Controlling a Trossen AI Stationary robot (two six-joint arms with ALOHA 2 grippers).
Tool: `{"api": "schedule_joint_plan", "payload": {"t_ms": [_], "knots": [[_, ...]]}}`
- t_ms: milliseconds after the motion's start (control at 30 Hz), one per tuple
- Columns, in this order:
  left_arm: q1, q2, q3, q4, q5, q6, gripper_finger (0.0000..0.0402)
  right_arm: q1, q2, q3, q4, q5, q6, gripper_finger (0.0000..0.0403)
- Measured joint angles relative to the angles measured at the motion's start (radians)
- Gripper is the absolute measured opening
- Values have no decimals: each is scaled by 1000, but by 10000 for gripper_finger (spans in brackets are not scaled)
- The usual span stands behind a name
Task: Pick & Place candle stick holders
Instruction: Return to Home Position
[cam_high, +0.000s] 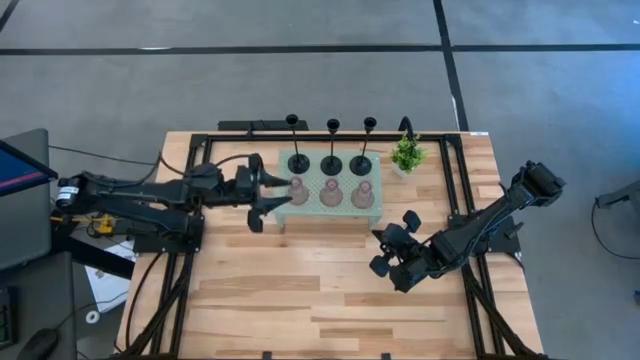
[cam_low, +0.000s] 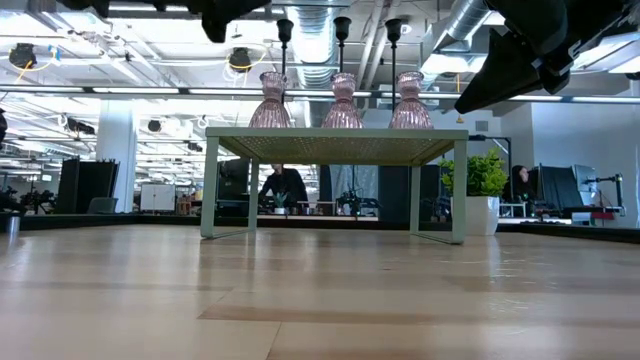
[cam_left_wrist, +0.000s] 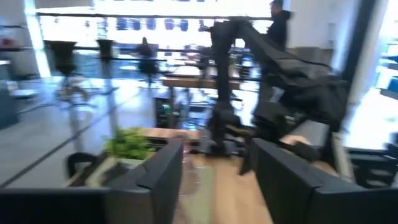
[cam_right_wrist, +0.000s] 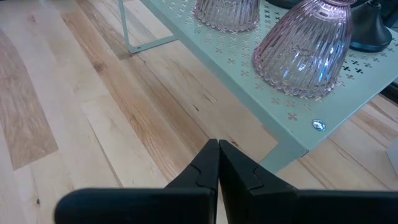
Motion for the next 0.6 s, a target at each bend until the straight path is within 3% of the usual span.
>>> {"api": "schedule_joint_plan", "payload": {"t_ms": [300,600], "knots": [[-22,9,0,-67,40,1,16,0,0,0,0,-2,0,0],[-25,9,0,-76,58,-28,5,0,0,0,-1,-2,0,0]]}}
